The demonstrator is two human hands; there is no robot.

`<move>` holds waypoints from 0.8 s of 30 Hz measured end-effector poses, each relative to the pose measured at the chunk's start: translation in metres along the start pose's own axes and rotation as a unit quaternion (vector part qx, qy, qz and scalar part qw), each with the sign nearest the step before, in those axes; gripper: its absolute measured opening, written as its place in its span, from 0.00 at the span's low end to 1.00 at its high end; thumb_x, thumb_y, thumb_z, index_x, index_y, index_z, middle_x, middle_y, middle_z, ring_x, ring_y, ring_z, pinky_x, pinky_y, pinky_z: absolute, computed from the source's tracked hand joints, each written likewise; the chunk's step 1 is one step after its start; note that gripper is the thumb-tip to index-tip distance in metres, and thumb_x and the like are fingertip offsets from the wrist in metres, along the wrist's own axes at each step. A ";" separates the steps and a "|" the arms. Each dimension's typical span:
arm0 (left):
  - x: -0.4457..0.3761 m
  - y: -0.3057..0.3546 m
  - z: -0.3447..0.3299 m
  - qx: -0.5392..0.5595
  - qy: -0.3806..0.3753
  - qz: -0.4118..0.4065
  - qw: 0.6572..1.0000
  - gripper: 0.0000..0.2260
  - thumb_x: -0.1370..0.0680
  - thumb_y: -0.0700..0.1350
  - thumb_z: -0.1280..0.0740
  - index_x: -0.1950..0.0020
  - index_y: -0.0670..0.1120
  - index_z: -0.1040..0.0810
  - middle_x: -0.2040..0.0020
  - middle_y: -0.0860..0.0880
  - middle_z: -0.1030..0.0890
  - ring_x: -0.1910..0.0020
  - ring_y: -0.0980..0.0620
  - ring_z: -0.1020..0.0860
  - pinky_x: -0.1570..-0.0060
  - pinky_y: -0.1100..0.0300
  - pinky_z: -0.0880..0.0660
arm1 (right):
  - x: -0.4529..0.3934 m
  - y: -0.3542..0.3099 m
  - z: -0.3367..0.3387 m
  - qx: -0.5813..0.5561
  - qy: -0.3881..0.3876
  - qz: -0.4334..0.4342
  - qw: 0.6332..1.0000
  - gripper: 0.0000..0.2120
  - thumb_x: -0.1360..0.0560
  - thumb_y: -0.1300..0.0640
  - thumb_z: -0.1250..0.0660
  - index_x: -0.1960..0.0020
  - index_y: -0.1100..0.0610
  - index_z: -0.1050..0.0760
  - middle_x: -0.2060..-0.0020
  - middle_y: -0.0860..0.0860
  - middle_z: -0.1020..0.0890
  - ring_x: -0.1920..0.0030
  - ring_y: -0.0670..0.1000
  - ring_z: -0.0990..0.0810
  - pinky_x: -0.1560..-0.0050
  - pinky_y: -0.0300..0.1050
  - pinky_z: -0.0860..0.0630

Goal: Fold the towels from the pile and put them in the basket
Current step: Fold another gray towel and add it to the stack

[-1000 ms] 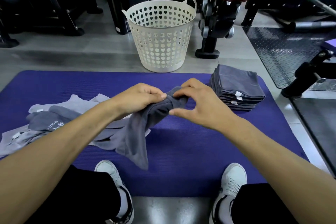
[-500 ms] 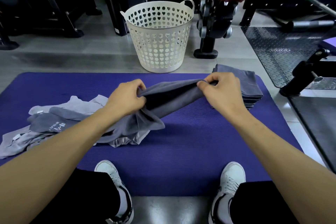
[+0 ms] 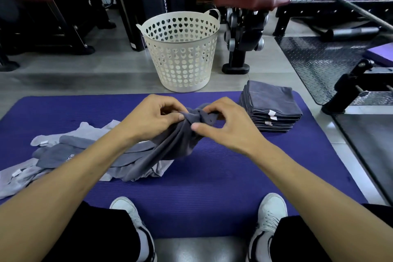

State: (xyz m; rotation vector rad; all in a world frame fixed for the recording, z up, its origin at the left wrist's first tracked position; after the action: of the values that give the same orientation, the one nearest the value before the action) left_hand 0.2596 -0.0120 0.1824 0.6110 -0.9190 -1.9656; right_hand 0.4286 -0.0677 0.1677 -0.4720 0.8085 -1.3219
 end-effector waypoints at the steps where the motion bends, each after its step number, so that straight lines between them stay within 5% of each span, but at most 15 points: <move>1: 0.000 0.001 -0.001 0.009 -0.003 0.002 1.000 0.07 0.23 0.36 0.30 0.56 0.48 0.16 0.60 0.51 0.15 0.61 0.60 0.19 0.57 0.69 0.25 | 0.000 -0.001 -0.004 0.006 -0.007 0.012 1.000 0.16 0.33 0.42 0.24 0.51 0.49 0.21 0.54 0.41 0.23 0.51 0.39 0.25 0.51 0.26 0.32; 7: 0.000 -0.003 -0.003 0.018 -0.023 0.007 1.000 0.04 0.23 0.39 0.29 0.54 0.48 0.15 0.60 0.55 0.15 0.61 0.61 0.19 0.59 0.69 0.24 | -0.004 0.001 -0.012 0.021 0.026 0.042 0.999 0.02 0.27 0.56 0.27 0.56 0.53 0.19 0.59 0.41 0.24 0.57 0.40 0.25 0.53 0.31 0.32; 11: -0.004 -0.021 -0.009 -0.051 -0.013 -0.006 0.999 0.04 0.27 0.44 0.25 0.53 0.49 0.17 0.59 0.54 0.16 0.59 0.60 0.20 0.54 0.66 0.25 | -0.010 0.010 0.000 -0.013 0.079 -0.029 0.996 0.05 0.28 0.58 0.27 0.60 0.52 0.21 0.62 0.42 0.22 0.62 0.37 0.25 0.59 0.26 0.34; 16: -0.010 -0.061 -0.013 -0.156 -0.007 0.084 0.984 0.05 0.26 0.46 0.26 0.59 0.48 0.19 0.65 0.54 0.18 0.63 0.54 0.21 0.60 0.56 0.25 | -0.012 0.029 0.014 -0.035 0.060 -0.105 0.992 0.06 0.27 0.57 0.28 0.62 0.55 0.20 0.69 0.42 0.21 0.71 0.36 0.25 0.69 0.27 0.34; 20: -0.014 -0.069 0.013 -0.081 0.055 0.119 0.988 0.08 0.24 0.42 0.28 0.63 0.49 0.18 0.71 0.56 0.19 0.71 0.60 0.24 0.63 0.58 0.25 | -0.010 0.043 0.024 -0.028 0.080 -0.142 0.986 0.07 0.26 0.56 0.27 0.63 0.53 0.20 0.67 0.43 0.19 0.68 0.38 0.24 0.65 0.30 0.32; 22: -0.012 -0.069 0.025 -0.010 0.087 0.144 0.986 0.05 0.24 0.44 0.27 0.61 0.48 0.15 0.67 0.48 0.16 0.67 0.51 0.20 0.61 0.47 0.22 | -0.009 0.052 0.027 -0.055 0.073 -0.171 0.981 0.07 0.27 0.56 0.27 0.63 0.54 0.18 0.67 0.43 0.18 0.67 0.39 0.22 0.61 0.33 0.29; 24: -0.008 -0.066 0.032 0.027 0.115 0.159 0.980 0.06 0.26 0.48 0.25 0.59 0.46 0.15 0.67 0.45 0.17 0.67 0.47 0.23 0.65 0.48 0.23 | -0.006 0.058 0.025 -0.126 0.044 -0.196 0.972 0.04 0.27 0.58 0.27 0.61 0.55 0.17 0.64 0.47 0.15 0.60 0.43 0.17 0.52 0.40 0.21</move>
State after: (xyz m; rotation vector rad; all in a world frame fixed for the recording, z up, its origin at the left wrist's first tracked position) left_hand 0.2084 0.0301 0.1499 0.6625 -0.8694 -1.5545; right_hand 0.4848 -0.0527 0.1439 -0.8103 0.9974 -1.6189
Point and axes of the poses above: each hand's wrist, its own x-axis away from the middle knuckle, its own z-axis out of the back of the hand, y = z × x, the point moved 6 cm from there along -x, towards the middle knuckle
